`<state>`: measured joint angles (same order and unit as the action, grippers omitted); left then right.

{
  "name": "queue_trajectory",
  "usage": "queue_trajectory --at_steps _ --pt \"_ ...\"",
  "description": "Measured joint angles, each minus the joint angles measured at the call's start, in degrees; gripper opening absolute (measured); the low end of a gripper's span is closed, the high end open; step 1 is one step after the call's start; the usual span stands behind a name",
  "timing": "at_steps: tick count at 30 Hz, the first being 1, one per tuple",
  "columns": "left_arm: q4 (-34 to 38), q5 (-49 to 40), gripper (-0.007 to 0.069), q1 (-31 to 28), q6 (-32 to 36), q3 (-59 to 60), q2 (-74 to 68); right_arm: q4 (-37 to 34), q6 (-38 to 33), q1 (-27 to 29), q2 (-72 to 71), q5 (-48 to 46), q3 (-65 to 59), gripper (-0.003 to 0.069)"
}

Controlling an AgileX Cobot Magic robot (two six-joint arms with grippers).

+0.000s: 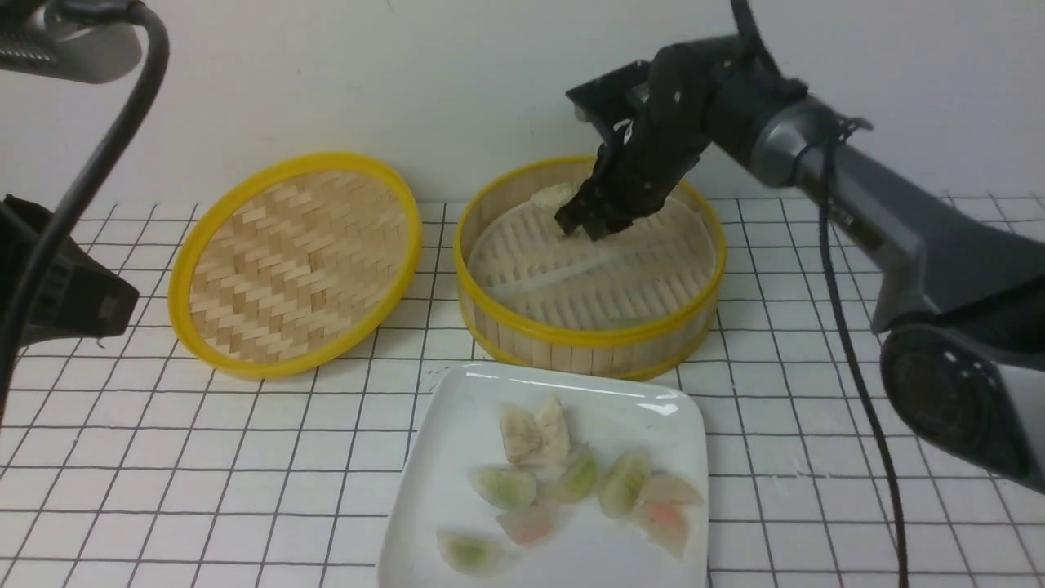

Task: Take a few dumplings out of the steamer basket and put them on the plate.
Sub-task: Use the right arm to grab a dumpling from inside the steamer, then use the right arm to put the dumpling into the plate

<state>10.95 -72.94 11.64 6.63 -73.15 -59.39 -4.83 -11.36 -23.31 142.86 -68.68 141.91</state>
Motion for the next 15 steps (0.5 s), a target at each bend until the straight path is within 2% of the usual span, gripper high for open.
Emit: queue_trajectory --at_steps 6,15 --pt "0.3 -0.1 -0.0006 0.0 0.0 0.0 0.8 0.0 0.8 0.0 -7.9 -2.5 -3.3 0.0107" --pt "0.7 -0.1 -0.0006 0.0 0.0 0.0 2.8 -9.2 0.7 -1.1 -33.7 -2.6 -44.8 0.0107"
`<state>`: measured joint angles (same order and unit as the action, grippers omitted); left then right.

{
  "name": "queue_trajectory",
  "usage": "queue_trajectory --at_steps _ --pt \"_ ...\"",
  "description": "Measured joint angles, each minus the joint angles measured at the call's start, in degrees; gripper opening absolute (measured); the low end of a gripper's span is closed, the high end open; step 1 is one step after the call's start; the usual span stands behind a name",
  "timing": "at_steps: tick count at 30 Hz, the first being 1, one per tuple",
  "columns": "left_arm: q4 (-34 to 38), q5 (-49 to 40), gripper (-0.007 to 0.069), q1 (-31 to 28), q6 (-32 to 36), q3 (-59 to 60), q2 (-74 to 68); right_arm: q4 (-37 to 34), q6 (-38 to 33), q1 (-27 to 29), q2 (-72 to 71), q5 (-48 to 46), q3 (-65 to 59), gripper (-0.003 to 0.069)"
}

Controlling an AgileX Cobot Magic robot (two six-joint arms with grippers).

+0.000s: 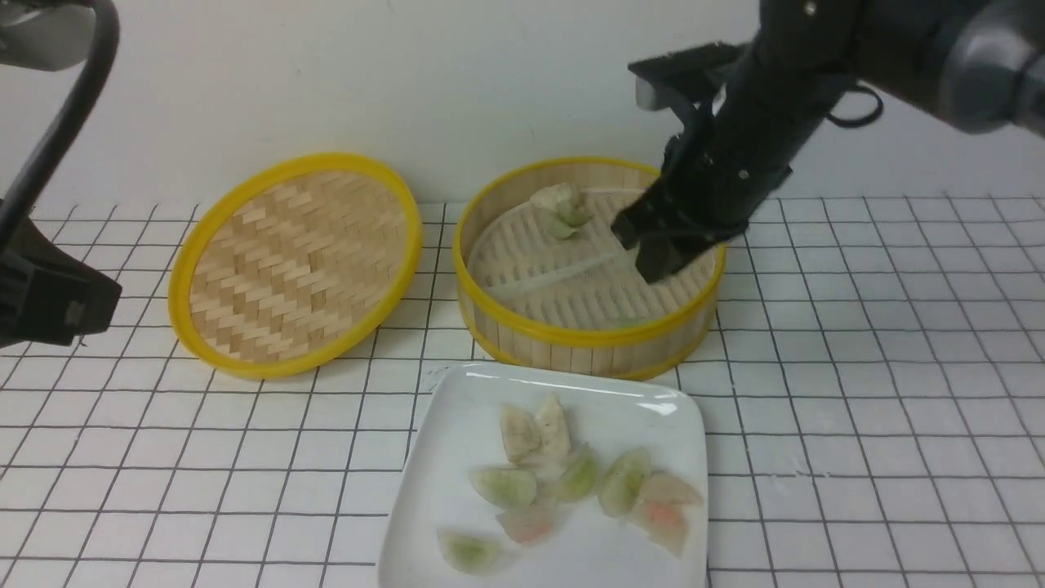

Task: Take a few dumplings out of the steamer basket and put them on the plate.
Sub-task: Use the right arm to put the dumpling into the plate, then use the left arm to grab a dumpling from the steamer

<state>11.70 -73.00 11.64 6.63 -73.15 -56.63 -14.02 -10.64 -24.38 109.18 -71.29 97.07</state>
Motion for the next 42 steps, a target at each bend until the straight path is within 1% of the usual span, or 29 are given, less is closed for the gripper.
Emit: queue_trajectory --at_steps 1,2,3,4,6,8,10,12,14,15,16,18,20,21,23,24,26,27,32,33,37,38,39,42 --pt "0.1 0.0 -0.0006 0.0 0.0 0.0 0.1 -1.0 0.0 -0.7 -2.5 0.0 -4.4 0.0107" --pt "0.2 0.0 -0.0006 0.0 0.0 0.0 0.1 -1.0 0.1 -0.7 -3.0 0.0 -5.3 0.0107" --pt "0.3 0.0 -0.0006 0.0 0.0 0.0 0.1 -2.6 0.2 -2.3 -5.9 0.4 -11.4 0.0107" --pt "0.4 0.0 -0.0006 0.0 0.0 0.0 0.1 -3.2 0.3 -3.5 -6.9 1.5 -14.0 0.0107" --pt "0.4 0.0 -0.0006 0.0 0.0 0.0 0.1 -4.2 0.4 -5.3 -7.7 3.5 -17.9 0.0107" --pt "0.7 0.0 -0.0006 0.0 0.0 0.0 -0.1 -4.9 0.4 -8.3 -7.5 6.6 -22.8 0.0111" --pt "0.9 0.0 -0.0006 0.0 0.0 0.0 -0.3 -5.3 0.4 -9.8 -7.2 7.1 -24.1 0.0128" --pt "1.3 0.0 -0.0006 0.0 0.0 0.0 -1.6 -5.4 0.4 -11.9 -6.5 7.2 -24.7 0.0174" --pt "1.7 0.0 -0.0006 0.0 0.0 -0.2 -2.7 -5.4 0.4 -12.5 -6.3 7.3 -24.8 0.0213" --pt "2.0 0.0 -0.0006 0.0 0.0 -0.9 -5.1 -5.4 0.4 -12.8 -6.2 7.4 -24.8 0.0274" --pt "2.1 0.0 -0.0006 0.0 0.0 -1.5 -7.0 -5.4 0.4 -12.8 -6.2 7.5 -24.8 0.0314" --pt "2.5 0.1 -0.0006 0.0 0.2 -2.6 -10.4 -4.9 0.4 -12.8 -6.2 7.6 -24.8 0.0375" --pt "2.9 0.8 -0.0006 0.0 1.8 -4.5 -15.4 -3.3 0.4 -12.8 -6.2 6.9 -24.3 0.0438" --pt "3.1 1.4 -0.0006 0.0 2.6 -5.9 -17.8 -2.5 0.4 -12.8 -6.2 6.1 -23.8 0.0459" --pt "3.8 2.0 -0.0006 0.0 3.4 -9.9 -23.2 -1.7 0.4 -12.6 -6.2 3.7 -22.4 0.0476" --pt "3.9 2.0 -0.0006 0.0 3.4 -10.4 -23.8 -1.6 0.4 -12.6 -6.2 3.6 -22.4 0.0476" --pt "5.5 2.4 -0.0006 0.1 5.1 -17.3 -31.7 -1.4 0.5 -11.8 -7.2 2.1 -20.9 0.0463" --pt "6.5 2.4 -0.0006 0.4 6.5 -22.2 -36.1 -1.2 0.6 -11.2 -8.3 1.9 -20.6 0.044" --pt "7.1 2.4 -0.0006 2.6 12.8 -38.7 -53.0 -0.4 0.6 -7.4 -15.2 1.3 -20.3 0.034" --pt "7.2 2.4 -0.0006 2.9 13.3 -40.9 -55.0 -0.2 0.6 -6.7 -16.1 1.2 -20.3 0.0321" --pt "7.4 2.4 -0.0006 4.9 15.3 -56.8 -68.7 0.4 1.6 -2.7 -23.0 0.7 -20.3 0.0229" --pt "7.4 2.4 -0.0006 5.0 15.6 -57.5 -69.3 0.4 1.7 -2.6 -23.6 0.7 -20.3 0.0225" --pt "7.5 2.4 -0.0005 5.2 16.9 -62.0 -72.9 0.5 2.5 -1.3 -25.8 0.5 -20.3 0.0203" --pt "8.0 2.5 0.0016 5.4 22.8 -70.9 -81.5 0.7 4.1 0.8 -30.0 0.0 -20.3 0.0171"
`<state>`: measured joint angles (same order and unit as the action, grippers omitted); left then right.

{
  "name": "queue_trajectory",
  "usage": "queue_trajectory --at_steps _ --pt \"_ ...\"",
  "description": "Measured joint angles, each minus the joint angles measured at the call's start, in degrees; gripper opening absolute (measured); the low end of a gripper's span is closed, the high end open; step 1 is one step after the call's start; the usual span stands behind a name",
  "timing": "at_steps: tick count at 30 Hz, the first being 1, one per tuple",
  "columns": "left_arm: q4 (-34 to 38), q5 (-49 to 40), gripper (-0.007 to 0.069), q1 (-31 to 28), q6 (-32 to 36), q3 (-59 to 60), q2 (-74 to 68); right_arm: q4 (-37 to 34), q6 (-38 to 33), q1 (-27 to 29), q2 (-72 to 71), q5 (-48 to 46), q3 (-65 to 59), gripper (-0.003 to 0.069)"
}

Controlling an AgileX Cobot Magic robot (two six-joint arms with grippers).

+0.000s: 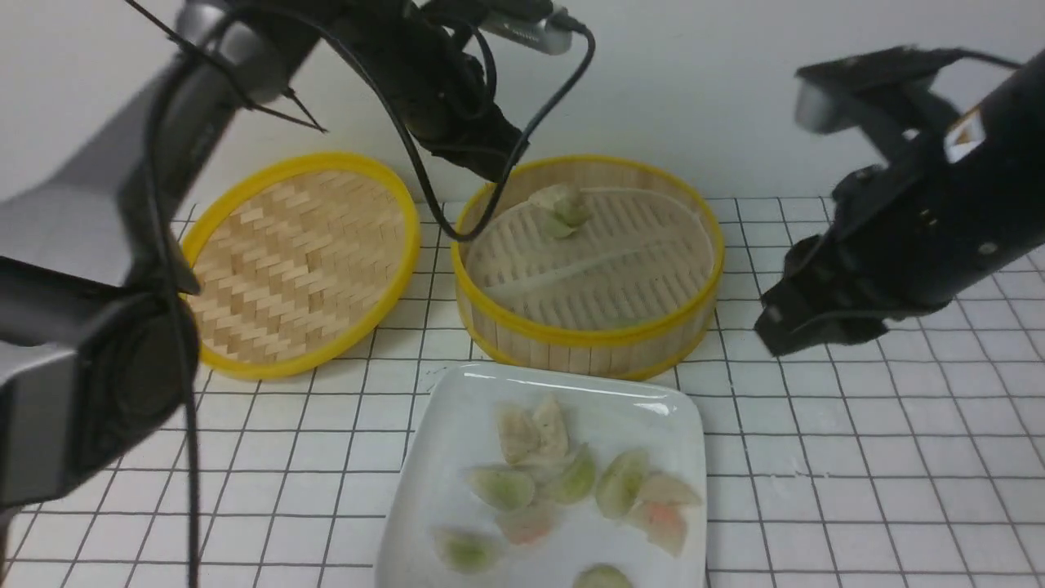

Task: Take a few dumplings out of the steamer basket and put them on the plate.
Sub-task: Use the left arm to grab a dumpling from the steamer

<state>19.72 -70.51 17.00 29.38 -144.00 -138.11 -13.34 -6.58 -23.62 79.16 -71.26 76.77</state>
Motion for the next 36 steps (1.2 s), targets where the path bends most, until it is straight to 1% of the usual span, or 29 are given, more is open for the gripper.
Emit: queue_trajectory --at_steps 1,3,4,5,7,12,15,18,20,27,29,30,31,32,34,35,36 --pt "0.3 0.0 0.0029 0.0 2.0 -2.5 -2.6 0.2 0.7 0.6 -1.4 -0.1 0.0 0.0166" --pt "0.7 -0.1 0.0047 0.0 3.8 -4.8 -5.4 0.4 1.1 1.0 -2.3 -0.2 0.0 0.0164" --pt "1.3 0.0 0.0087 0.0 5.4 -8.1 -8.9 0.9 2.1 1.4 -3.5 -0.4 0.0 0.0161" --pt "1.6 0.1 0.0102 0.0 6.1 -9.1 -9.9 1.0 2.3 1.4 -3.9 -0.4 0.0 0.0161" --pt "2.0 1.0 0.0163 0.3 7.5 -10.8 -12.3 1.1 3.2 1.4 -4.7 -0.5 0.0 0.016" --pt "2.2 5.3 0.0346 1.1 11.7 -11.5 -14.7 1.1 5.6 1.4 -4.8 -0.5 0.0 0.016" --pt "2.2 7.7 0.0428 1.9 16.3 -11.5 -15.8 1.1 6.6 1.4 -4.8 -0.5 0.0 0.016" --pt "2.3 9.9 0.0465 2.7 20.7 -11.5 -17.3 1.1 6.6 1.4 -4.8 -0.5 0.0 0.016" --pt "2.5 10.8 0.047 3.1 23.1 -11.5 -18.1 1.1 6.6 1.4 -4.8 -0.6 0.0 0.016" --pt "3.6 11.4 0.0465 3.3 29.3 -12.0 -19.9 0.9 7.0 1.4 -4.8 -0.6 0.0 0.016" --pt "3.7 11.5 0.0433 3.3 30.5 -12.3 -20.2 0.9 7.0 1.4 -4.8 -0.6 0.0 0.016" --pt "3.7 11.5 0.0392 3.3 30.9 -12.4 -20.3 0.9 7.0 1.4 -4.8 -0.6 0.0 0.016" --pt "3.5 11.3 0.0295 3.3 30.9 -12.5 -20.4 0.9 7.0 1.4 -4.8 -0.6 0.0 0.016" --pt "3.4 11.0 0.0251 3.3 30.5 -12.5 -20.4 0.9 7.0 1.4 -4.8 -0.6 0.0 0.016" --pt "2.5 10.9 0.0102 3.4 29.1 -12.5 -20.4 0.9 7.0 1.4 -4.8 -0.6 0.0 0.016" --pt "1.8 10.9 0.0057 3.4 28.0 -12.5 -20.3 0.9 7.0 1.4 -4.8 -0.6 0.0 0.016" --pt "1.3 10.7 0.0045 3.5 27.5 -12.5 -20.1 0.9 7.0 1.4 -4.8 -0.6 0.0 0.016"
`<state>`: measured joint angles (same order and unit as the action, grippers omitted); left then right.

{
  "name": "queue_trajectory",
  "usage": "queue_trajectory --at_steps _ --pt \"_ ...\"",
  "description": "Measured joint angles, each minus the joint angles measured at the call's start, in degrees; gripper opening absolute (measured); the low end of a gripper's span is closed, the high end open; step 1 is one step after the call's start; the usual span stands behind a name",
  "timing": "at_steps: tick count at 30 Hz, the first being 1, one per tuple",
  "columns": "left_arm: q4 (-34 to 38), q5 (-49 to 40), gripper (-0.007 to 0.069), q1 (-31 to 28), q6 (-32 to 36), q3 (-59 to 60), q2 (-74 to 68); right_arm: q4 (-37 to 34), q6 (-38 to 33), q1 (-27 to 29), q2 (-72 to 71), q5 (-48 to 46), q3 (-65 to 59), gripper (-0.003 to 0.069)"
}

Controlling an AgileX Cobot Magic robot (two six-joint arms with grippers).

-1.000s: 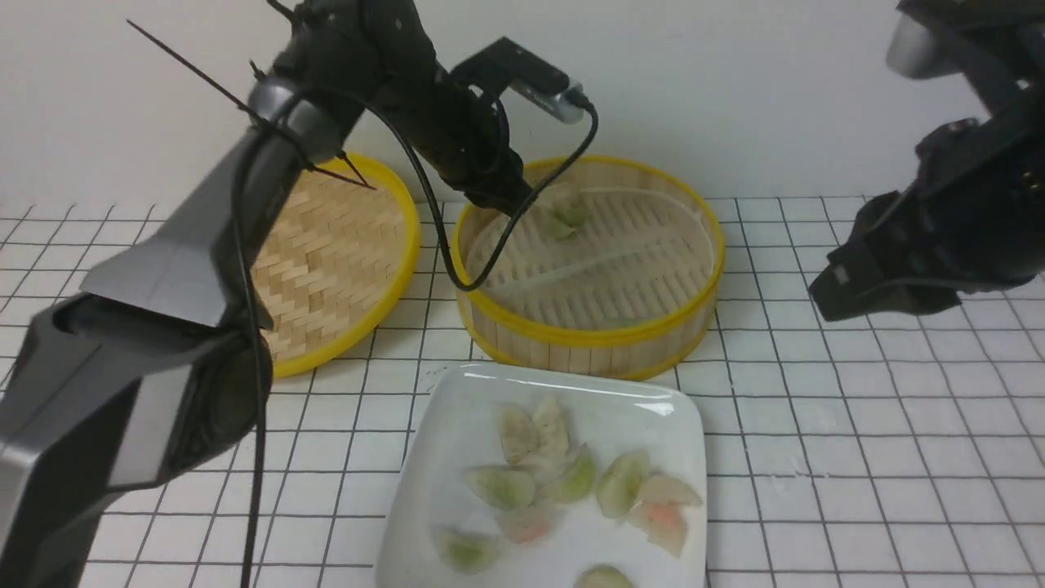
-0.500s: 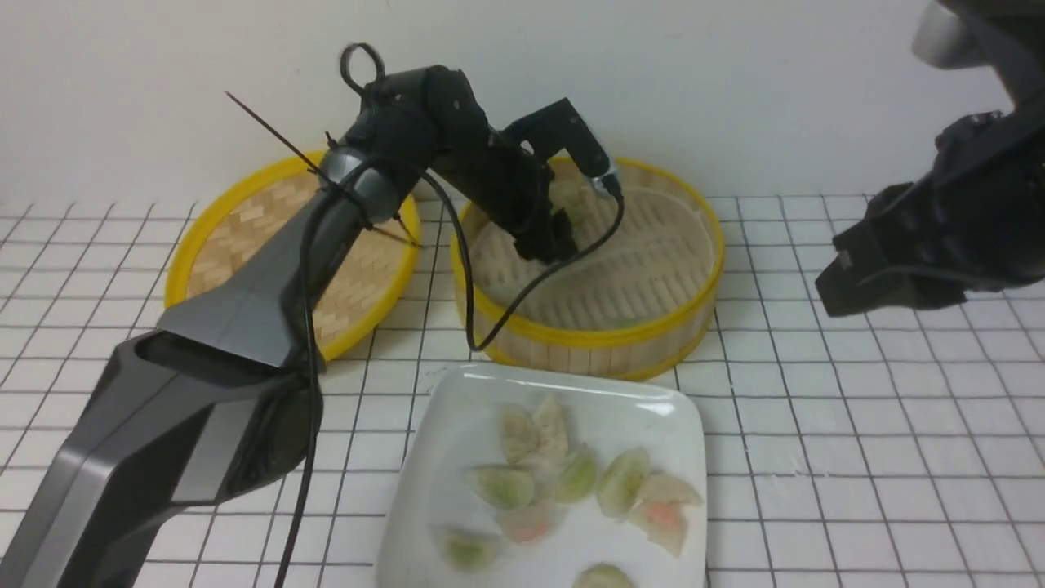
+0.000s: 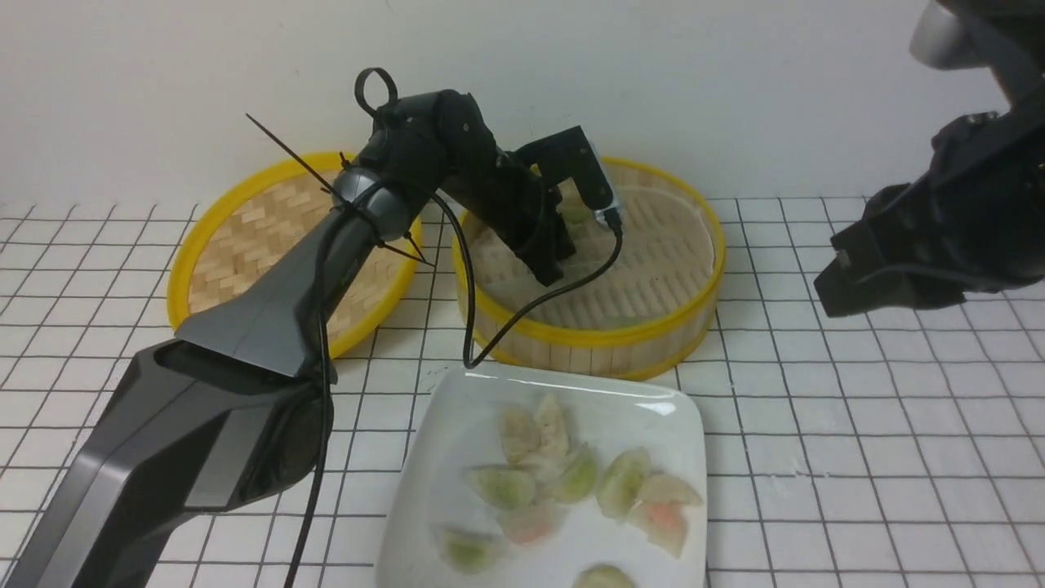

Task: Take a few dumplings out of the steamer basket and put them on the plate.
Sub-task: Use the left arm to grab a dumpling from the steamer

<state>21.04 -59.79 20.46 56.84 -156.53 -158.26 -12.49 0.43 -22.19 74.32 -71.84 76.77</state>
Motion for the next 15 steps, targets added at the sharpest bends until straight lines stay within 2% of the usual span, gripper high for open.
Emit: queue_trajectory --at_steps 2,5,15 --pt "-2.2 -2.1 0.0008 0.1 -1.6 0.0 1.0 0.0 0.0 0.0 0.0 0.0 0.0 0.016" --pt "-4.1 -4.8 -0.0006 0.1 -3.1 0.2 3.3 0.0 0.0 0.0 0.0 0.0 0.0 0.016" --pt "-4.4 -7.9 -0.0006 0.1 -6.2 0.2 9.5 0.0 -0.1 0.0 0.0 0.0 0.0 0.016"
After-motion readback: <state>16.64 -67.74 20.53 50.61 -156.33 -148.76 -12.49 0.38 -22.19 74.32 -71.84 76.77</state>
